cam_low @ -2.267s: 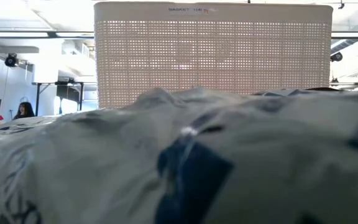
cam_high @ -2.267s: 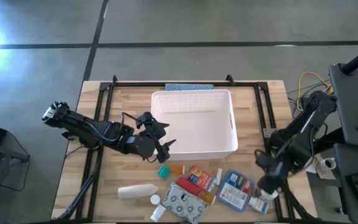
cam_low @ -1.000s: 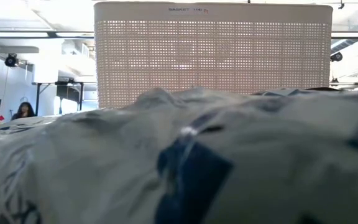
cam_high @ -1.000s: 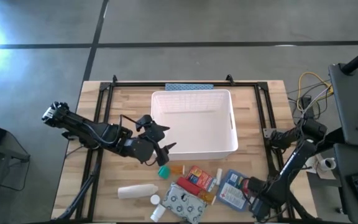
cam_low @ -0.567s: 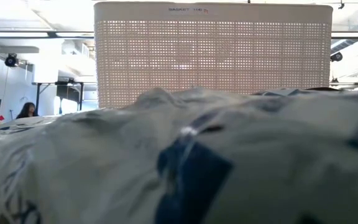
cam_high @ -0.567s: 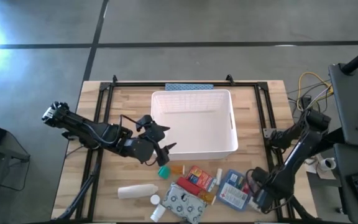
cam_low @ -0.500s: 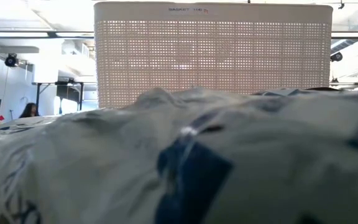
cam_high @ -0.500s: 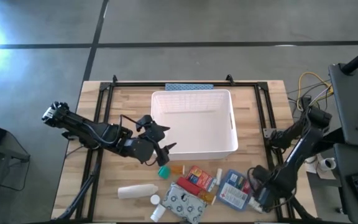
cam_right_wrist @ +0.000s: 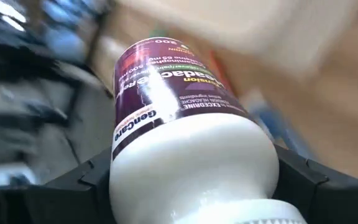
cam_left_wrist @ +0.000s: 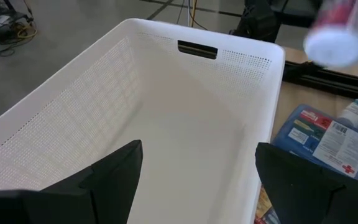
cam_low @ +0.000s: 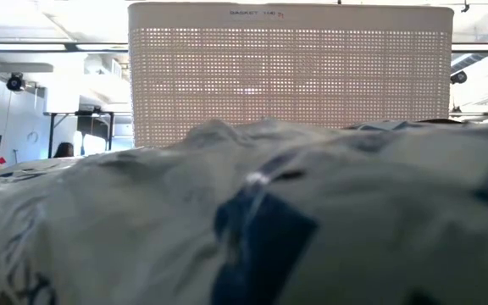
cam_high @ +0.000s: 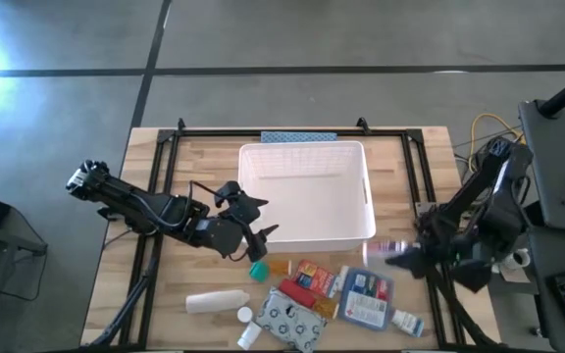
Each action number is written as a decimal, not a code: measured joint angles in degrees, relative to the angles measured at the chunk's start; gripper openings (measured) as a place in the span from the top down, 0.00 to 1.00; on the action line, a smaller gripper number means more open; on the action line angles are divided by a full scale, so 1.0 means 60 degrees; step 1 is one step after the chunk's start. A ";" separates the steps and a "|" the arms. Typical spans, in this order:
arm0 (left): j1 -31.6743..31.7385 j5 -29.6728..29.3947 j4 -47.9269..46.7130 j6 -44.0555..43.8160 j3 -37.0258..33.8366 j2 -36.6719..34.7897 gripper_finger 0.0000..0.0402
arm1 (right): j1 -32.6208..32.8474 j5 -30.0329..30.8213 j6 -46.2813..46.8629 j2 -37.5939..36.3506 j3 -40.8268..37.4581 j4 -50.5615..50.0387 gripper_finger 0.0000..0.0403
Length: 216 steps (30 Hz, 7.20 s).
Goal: Pick & place medical supplies in basket/bin
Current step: Put the white and purple medicine bottle into the white bin, then put the white and blue medicine bottle into the white bin, then put the white bandage into the white bin
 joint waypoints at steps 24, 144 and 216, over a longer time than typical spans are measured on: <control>-0.0181 0.0033 0.0000 -0.0928 -0.0022 0.0000 0.27 | -0.7809 -0.2620 -0.9144 0.3042 0.2811 0.0908 0.16; -0.0372 -0.0106 -0.0004 -0.1203 -0.0754 0.0000 0.27 | 0.1805 -0.7159 -0.0621 0.7612 -0.0659 0.2467 0.51; -0.0310 0.0946 -0.3426 -0.3933 -0.0828 -0.1428 0.27 | -0.7558 -0.0075 -1.1566 0.3793 0.4359 -0.1860 0.17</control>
